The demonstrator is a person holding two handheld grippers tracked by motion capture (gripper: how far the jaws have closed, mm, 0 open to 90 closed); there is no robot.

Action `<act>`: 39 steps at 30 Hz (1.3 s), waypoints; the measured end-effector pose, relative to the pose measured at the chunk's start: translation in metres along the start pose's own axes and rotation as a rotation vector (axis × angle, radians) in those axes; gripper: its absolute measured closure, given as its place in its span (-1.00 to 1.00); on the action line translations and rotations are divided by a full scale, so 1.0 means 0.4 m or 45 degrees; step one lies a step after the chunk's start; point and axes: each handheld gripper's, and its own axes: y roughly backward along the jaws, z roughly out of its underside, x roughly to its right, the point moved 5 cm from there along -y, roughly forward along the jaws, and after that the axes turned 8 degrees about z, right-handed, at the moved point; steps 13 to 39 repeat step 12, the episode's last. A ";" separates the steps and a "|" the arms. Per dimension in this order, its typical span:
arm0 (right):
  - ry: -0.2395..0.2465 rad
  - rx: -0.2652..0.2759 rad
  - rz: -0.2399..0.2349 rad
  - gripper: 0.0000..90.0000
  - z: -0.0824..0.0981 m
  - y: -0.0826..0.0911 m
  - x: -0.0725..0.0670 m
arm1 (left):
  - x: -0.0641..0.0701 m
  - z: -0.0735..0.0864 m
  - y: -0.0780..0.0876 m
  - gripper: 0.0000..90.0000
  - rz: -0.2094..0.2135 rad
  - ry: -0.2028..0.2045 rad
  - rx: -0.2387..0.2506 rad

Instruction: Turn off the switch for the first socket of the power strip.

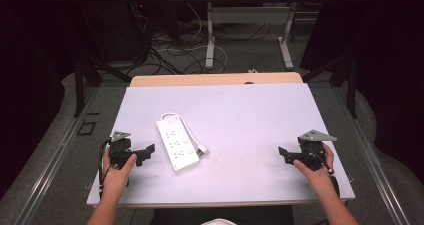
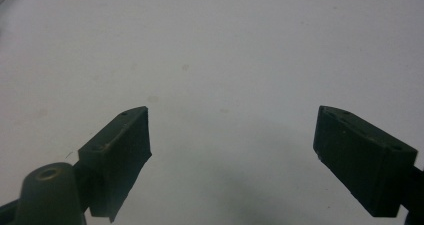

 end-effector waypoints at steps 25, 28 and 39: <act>-0.003 0.003 -0.001 -0.68 -0.001 0.001 0.001 | 0.002 -0.001 -0.003 -0.98 -0.008 -0.004 0.004; -0.003 0.003 -0.001 -0.68 -0.001 0.001 0.001 | 0.002 -0.001 -0.003 -0.98 -0.008 -0.004 0.004; -0.003 0.003 -0.001 -0.68 -0.001 0.001 0.001 | 0.002 -0.001 -0.003 -0.98 -0.008 -0.004 0.004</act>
